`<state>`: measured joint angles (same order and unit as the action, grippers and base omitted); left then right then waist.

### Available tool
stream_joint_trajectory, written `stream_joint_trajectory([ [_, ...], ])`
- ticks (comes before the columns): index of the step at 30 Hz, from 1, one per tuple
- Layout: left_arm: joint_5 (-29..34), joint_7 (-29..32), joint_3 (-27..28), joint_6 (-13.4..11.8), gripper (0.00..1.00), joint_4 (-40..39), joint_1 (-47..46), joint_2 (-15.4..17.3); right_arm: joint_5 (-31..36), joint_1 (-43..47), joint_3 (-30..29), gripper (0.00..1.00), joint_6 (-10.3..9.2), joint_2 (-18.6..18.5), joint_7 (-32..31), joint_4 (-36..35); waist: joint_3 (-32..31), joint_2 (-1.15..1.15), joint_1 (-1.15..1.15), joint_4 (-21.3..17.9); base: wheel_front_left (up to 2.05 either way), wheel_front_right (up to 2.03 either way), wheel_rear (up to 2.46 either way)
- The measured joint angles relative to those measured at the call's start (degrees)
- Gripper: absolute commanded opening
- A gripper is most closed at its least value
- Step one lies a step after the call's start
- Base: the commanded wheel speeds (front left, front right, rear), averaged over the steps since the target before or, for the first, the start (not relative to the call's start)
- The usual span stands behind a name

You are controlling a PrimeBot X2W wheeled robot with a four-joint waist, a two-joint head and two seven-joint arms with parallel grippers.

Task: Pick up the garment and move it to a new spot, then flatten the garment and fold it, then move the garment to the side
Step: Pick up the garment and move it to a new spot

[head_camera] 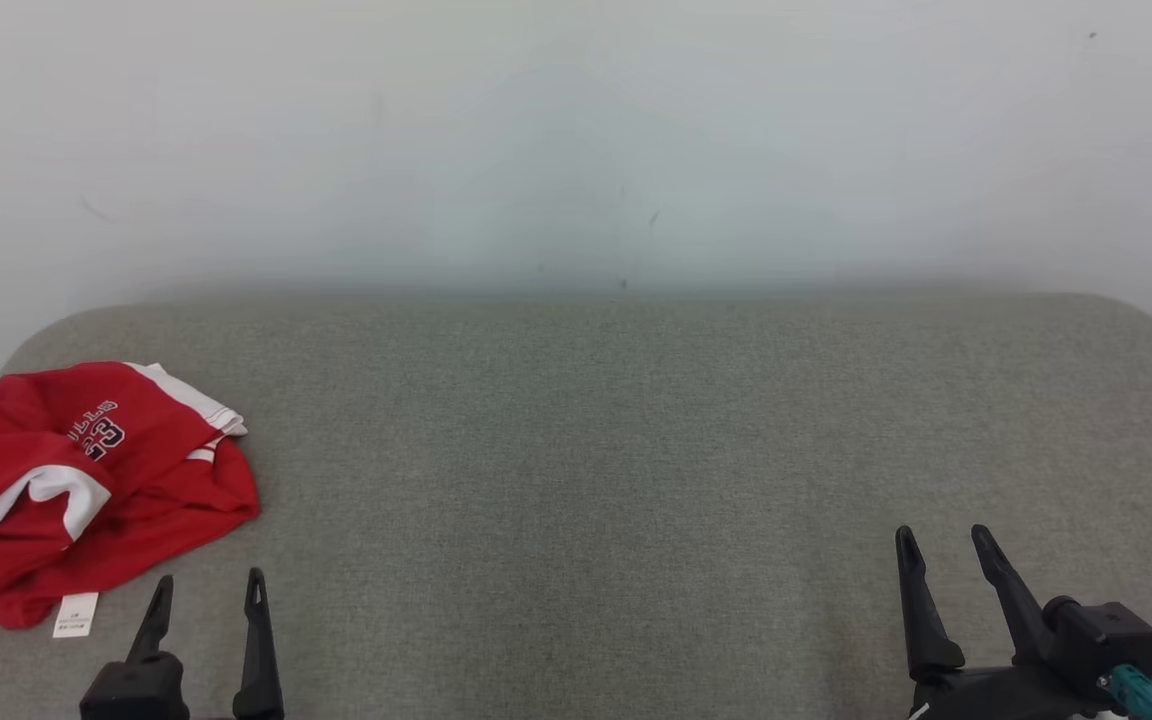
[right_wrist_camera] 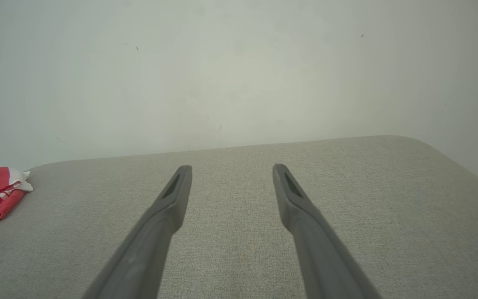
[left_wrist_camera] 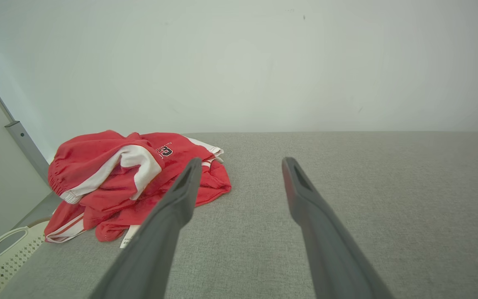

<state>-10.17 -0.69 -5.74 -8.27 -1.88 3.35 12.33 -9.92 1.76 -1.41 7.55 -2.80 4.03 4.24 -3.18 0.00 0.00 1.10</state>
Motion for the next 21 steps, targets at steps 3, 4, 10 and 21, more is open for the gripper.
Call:
stream_joint_trajectory([
  [3,-0.14,0.0,0.0,-0.18,1.0,0.11,-0.12,0.07,-0.13,0.15,-0.02,1.0,0.0,0.0,0.07,0.32,-0.07,0.0,0.0,0.61,0.0,0.0,0.0],
  [4,-0.14,0.01,0.01,-0.31,1.0,0.13,-0.12,0.1,-0.16,0.31,0.02,1.0,0.0,0.0,0.11,0.42,-0.12,0.0,0.0,0.88,0.0,0.0,0.0],
  [10,-0.43,0.35,0.23,-0.8,1.0,-0.33,0.07,0.42,-1.02,0.77,0.49,1.0,0.0,-0.01,0.59,0.94,-0.59,0.0,0.0,3.31,0.0,0.0,0.0],
  [21,-0.51,0.97,0.83,-2.05,1.0,-1.63,0.58,0.96,-1.78,1.43,1.85,1.0,0.0,-0.02,1.57,2.71,-1.81,0.0,0.0,10.81,0.0,0.0,0.0],
])
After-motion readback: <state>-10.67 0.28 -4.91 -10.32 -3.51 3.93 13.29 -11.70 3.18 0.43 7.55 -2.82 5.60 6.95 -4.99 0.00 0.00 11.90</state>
